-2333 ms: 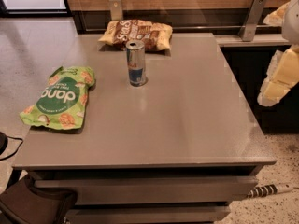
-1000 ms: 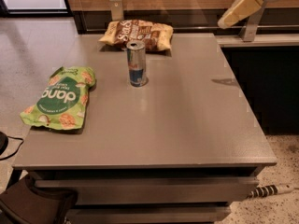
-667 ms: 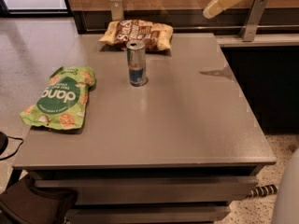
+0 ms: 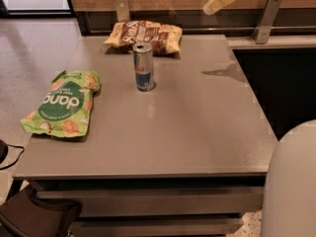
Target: Pick brown chip bag
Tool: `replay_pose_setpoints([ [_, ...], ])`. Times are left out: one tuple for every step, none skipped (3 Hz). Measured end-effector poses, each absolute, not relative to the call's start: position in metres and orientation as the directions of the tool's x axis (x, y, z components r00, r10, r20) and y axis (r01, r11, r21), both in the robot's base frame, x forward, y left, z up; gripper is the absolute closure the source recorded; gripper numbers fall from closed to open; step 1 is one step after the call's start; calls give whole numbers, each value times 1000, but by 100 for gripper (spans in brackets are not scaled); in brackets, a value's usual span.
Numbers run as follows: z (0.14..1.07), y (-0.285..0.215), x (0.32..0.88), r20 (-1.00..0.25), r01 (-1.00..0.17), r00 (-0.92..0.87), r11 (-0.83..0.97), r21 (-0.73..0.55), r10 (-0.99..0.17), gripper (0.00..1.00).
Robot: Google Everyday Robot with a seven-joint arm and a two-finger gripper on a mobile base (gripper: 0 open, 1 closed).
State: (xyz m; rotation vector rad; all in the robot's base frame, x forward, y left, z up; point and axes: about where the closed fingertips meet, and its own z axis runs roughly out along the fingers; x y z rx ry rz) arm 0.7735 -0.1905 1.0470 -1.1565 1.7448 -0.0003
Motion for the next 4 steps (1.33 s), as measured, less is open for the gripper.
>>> replay_pose_setpoints([
  [1037,-179,775,-715,-677,-62,555,-482,-697,0],
  [1036,-138,766,-730,-637,-33,577,-511,-683,0],
  [995,-108,772,-733,-662,-19,558,-501,-680,0],
  [937,-71,795,-741,-736,-24,513,-441,-671,0],
])
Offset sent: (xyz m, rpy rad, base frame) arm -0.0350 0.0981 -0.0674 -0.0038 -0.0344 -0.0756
